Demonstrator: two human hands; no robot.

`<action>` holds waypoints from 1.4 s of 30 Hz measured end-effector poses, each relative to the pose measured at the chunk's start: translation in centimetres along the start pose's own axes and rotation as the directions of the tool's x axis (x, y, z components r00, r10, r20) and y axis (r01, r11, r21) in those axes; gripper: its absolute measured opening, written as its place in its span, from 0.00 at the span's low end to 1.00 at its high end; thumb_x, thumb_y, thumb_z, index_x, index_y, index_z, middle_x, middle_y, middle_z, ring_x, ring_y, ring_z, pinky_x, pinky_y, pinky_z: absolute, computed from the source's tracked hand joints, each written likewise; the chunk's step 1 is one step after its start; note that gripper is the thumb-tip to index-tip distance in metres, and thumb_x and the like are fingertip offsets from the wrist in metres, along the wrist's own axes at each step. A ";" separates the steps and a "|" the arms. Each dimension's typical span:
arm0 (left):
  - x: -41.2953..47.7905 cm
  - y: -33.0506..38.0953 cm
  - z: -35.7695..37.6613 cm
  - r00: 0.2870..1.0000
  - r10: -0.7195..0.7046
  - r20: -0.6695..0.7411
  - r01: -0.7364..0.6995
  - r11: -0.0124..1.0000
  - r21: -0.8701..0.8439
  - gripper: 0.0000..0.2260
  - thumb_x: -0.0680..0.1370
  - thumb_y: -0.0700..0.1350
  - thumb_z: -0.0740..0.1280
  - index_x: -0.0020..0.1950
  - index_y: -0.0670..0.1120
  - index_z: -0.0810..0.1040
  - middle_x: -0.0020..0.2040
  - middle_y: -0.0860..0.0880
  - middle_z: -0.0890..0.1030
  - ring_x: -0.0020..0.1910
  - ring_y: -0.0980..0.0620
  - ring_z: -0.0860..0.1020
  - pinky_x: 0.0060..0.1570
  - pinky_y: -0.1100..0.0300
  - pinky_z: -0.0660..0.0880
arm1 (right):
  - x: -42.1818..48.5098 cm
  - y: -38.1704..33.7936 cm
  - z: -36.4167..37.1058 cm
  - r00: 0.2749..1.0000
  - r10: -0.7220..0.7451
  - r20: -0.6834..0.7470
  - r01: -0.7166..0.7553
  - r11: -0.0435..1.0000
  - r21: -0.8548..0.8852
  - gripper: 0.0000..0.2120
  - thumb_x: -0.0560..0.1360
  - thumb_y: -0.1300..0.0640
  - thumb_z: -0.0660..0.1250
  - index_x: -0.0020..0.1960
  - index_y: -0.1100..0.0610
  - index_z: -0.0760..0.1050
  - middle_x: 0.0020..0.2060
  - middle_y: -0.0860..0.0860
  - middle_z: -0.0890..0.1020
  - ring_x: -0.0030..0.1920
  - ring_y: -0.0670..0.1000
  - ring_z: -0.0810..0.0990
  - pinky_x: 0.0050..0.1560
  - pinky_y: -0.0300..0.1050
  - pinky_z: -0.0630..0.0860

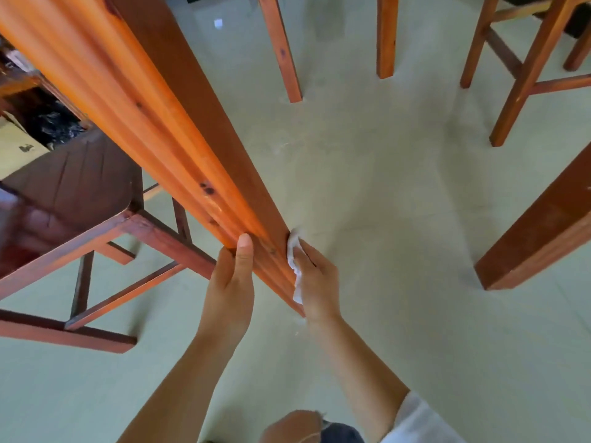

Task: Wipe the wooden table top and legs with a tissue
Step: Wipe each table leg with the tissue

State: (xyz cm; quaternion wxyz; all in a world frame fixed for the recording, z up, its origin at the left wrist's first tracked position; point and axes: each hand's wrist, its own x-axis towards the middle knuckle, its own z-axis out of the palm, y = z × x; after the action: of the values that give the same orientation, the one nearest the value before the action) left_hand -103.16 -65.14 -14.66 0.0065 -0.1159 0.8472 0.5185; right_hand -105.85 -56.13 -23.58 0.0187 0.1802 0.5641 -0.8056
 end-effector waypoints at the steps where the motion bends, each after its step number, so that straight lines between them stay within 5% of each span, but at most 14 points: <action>1: 0.2 -0.4 0.2 1.000 -0.006 -0.004 0.006 1.000 0.001 0.25 0.70 0.71 0.50 0.52 0.55 0.74 0.50 0.54 0.80 0.52 0.51 0.78 0.58 0.50 0.73 | 0.0 0.0 0.5 0.999 -0.044 0.020 0.043 0.998 0.053 0.11 0.78 0.53 0.64 0.38 0.51 0.77 0.24 0.41 0.72 0.28 0.41 0.72 0.30 0.30 0.68; 6: 0.6 -2.1 1.0 1.000 -0.025 -0.010 0.025 1.000 0.010 0.22 0.71 0.69 0.51 0.48 0.57 0.73 0.50 0.51 0.80 0.52 0.50 0.78 0.56 0.54 0.73 | 1.3 5.2 0.3 0.995 -0.081 -0.063 0.086 0.993 0.083 0.19 0.75 0.47 0.63 0.56 0.60 0.79 0.32 0.37 0.69 0.35 0.38 0.69 0.38 0.30 0.66; 9: 0.8 -2.7 1.3 0.999 -0.015 -0.032 0.015 1.000 0.009 0.21 0.70 0.70 0.50 0.50 0.59 0.73 0.51 0.53 0.80 0.53 0.50 0.78 0.56 0.54 0.73 | 2.8 9.4 -1.7 0.980 0.136 -0.144 -0.127 0.990 0.068 0.08 0.76 0.53 0.65 0.46 0.53 0.82 0.31 0.41 0.73 0.35 0.43 0.71 0.41 0.37 0.69; 11: 0.9 -3.0 1.5 0.998 0.008 -0.059 -0.008 1.000 -0.008 0.23 0.71 0.70 0.51 0.51 0.56 0.74 0.49 0.53 0.81 0.50 0.49 0.79 0.53 0.56 0.73 | 3.7 12.3 -3.4 0.940 0.296 -0.166 -0.302 0.953 -0.007 0.11 0.76 0.60 0.63 0.41 0.49 0.81 0.33 0.48 0.76 0.33 0.47 0.73 0.38 0.41 0.71; 14: 1.1 -3.2 1.7 0.997 0.000 -0.080 -0.003 0.999 -0.032 0.18 0.71 0.70 0.51 0.43 0.60 0.73 0.41 0.56 0.78 0.44 0.47 0.77 0.45 0.60 0.71 | 4.6 14.7 -5.1 0.879 0.437 -0.194 -0.464 0.876 -0.132 0.08 0.77 0.59 0.62 0.41 0.55 0.78 0.33 0.55 0.75 0.29 0.50 0.72 0.31 0.40 0.71; 19: 1.2 -3.7 2.1 0.997 0.025 -0.072 -0.027 0.999 -0.029 0.21 0.71 0.69 0.51 0.46 0.56 0.74 0.43 0.56 0.78 0.46 0.53 0.77 0.48 0.60 0.72 | 5.1 15.8 -4.2 0.895 0.333 -0.297 -0.379 0.918 -0.113 0.12 0.77 0.61 0.58 0.38 0.56 0.76 0.31 0.53 0.74 0.28 0.52 0.72 0.24 0.36 0.69; 24: 1.0 -3.2 2.1 0.998 -0.023 -0.066 0.022 0.999 -0.024 0.16 0.71 0.68 0.50 0.46 0.62 0.71 0.45 0.62 0.77 0.51 0.56 0.77 0.50 0.63 0.71 | 5.9 15.5 -5.6 0.896 0.369 -0.246 -0.427 0.870 -0.249 0.14 0.72 0.66 0.60 0.34 0.54 0.78 0.25 0.50 0.76 0.29 0.52 0.78 0.28 0.34 0.72; 28: -0.6 -2.1 3.6 0.976 -0.209 0.065 0.210 0.978 -0.009 0.28 0.73 0.67 0.49 0.70 0.56 0.64 0.57 0.62 0.67 0.65 0.52 0.70 0.66 0.56 0.64 | 5.4 12.3 -7.5 0.912 0.361 -0.194 -0.383 0.919 -0.091 0.14 0.70 0.74 0.56 0.34 0.61 0.75 0.27 0.54 0.71 0.31 0.52 0.72 0.30 0.34 0.73; 29: -1.2 -1.7 4.2 0.947 -0.299 0.119 0.299 0.954 0.020 0.27 0.75 0.65 0.50 0.69 0.54 0.65 0.56 0.59 0.67 0.64 0.50 0.71 0.66 0.55 0.63 | 5.0 11.2 -8.3 0.913 0.368 -0.177 -0.376 0.926 -0.017 0.14 0.69 0.76 0.55 0.35 0.63 0.74 0.28 0.54 0.70 0.32 0.53 0.71 0.30 0.34 0.75; 32: -1.9 0.0 6.6 0.880 -0.425 0.212 0.427 0.903 0.037 0.18 0.78 0.62 0.54 0.44 0.49 0.72 0.41 0.54 0.72 0.44 0.51 0.74 0.62 0.53 0.66 | 3.2 6.5 -12.4 0.938 0.327 -0.114 -0.318 0.944 0.093 0.14 0.68 0.78 0.55 0.41 0.65 0.75 0.25 0.54 0.70 0.27 0.50 0.70 0.29 0.36 0.76; 34: -2.0 1.9 8.8 0.893 -0.392 0.220 0.391 0.919 0.053 0.22 0.78 0.61 0.56 0.49 0.43 0.76 0.38 0.49 0.74 0.44 0.48 0.75 0.62 0.52 0.68 | 2.0 2.9 -15.7 0.957 0.274 -0.092 -0.265 0.959 0.099 0.11 0.69 0.76 0.56 0.41 0.66 0.75 0.28 0.55 0.72 0.29 0.50 0.70 0.29 0.36 0.74; 37: -2.4 6.3 12.8 0.925 -0.256 0.282 0.215 0.962 0.168 0.24 0.79 0.59 0.53 0.59 0.42 0.75 0.56 0.41 0.78 0.58 0.44 0.75 0.59 0.54 0.67 | 0.5 -2.7 -20.8 0.971 0.177 -0.163 -0.161 0.981 0.109 0.11 0.68 0.77 0.56 0.39 0.66 0.74 0.35 0.58 0.72 0.32 0.52 0.73 0.30 0.36 0.75; 39: -3.1 9.4 15.5 0.923 -0.121 0.366 0.066 0.985 0.159 0.20 0.80 0.57 0.53 0.54 0.43 0.76 0.55 0.43 0.76 0.55 0.46 0.74 0.55 0.56 0.67 | -1.1 -6.5 -24.0 0.964 0.110 -0.242 -0.091 0.992 0.087 0.11 0.67 0.76 0.56 0.42 0.67 0.75 0.36 0.59 0.72 0.33 0.52 0.73 0.30 0.35 0.74; 42: -4.3 13.1 19.0 0.878 0.018 0.478 -0.094 0.986 0.136 0.22 0.81 0.56 0.53 0.64 0.41 0.72 0.64 0.42 0.74 0.63 0.45 0.72 0.62 0.55 0.65 | -4.4 -11.6 -28.1 0.942 0.026 -0.334 -0.004 0.998 0.068 0.15 0.60 0.69 0.60 0.45 0.67 0.77 0.37 0.60 0.76 0.36 0.54 0.76 0.33 0.38 0.73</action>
State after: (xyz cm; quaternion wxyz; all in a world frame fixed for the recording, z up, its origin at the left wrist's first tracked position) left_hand -103.68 -41.89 -11.36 0.2081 0.0401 0.8604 0.4635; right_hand -96.89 -27.00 -20.17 -0.0771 0.3189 0.5308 -0.7814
